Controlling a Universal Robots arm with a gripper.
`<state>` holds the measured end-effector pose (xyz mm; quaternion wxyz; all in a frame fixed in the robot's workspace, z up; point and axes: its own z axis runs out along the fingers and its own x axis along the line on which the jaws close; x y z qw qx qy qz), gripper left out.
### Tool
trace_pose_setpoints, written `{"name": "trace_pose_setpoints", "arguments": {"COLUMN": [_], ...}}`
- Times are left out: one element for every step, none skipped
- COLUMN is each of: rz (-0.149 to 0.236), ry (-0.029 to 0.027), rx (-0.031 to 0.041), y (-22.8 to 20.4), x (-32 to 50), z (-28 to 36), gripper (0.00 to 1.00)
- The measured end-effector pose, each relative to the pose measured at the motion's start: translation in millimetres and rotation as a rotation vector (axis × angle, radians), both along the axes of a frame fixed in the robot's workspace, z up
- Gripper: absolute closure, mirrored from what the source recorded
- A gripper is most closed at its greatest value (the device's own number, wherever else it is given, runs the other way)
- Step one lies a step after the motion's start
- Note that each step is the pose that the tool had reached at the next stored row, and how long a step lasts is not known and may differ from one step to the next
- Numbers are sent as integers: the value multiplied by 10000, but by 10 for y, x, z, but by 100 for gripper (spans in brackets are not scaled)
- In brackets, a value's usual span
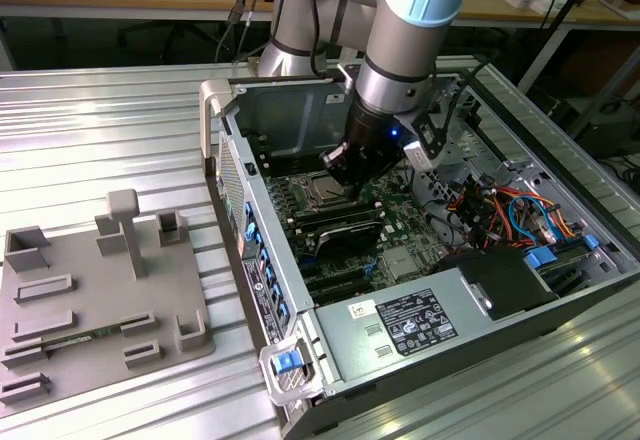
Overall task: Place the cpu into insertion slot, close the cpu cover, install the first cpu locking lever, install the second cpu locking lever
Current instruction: 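Install the second cpu locking lever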
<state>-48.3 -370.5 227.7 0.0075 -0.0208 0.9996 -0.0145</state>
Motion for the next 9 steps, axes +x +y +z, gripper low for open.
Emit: {"name": "trace_pose_setpoints", "arguments": {"rz": [0,0,0,-1,0,-1,0,0,0], "ry": [-2,-2,-2,-1,-1,-1,-1,-1,0], "rx": [1,2,0,0,1,0,0,0,-1], "y": [0,1,0,0,1,0,0,0,0], "x": [-19,-32,-51,-67,-91,-118,-129,-142,-159], "z": [-8,-16,-30,-43,-64,-93,-106,-119,-136], "gripper": [89,89,89,89,89,89,89,89,89]}}
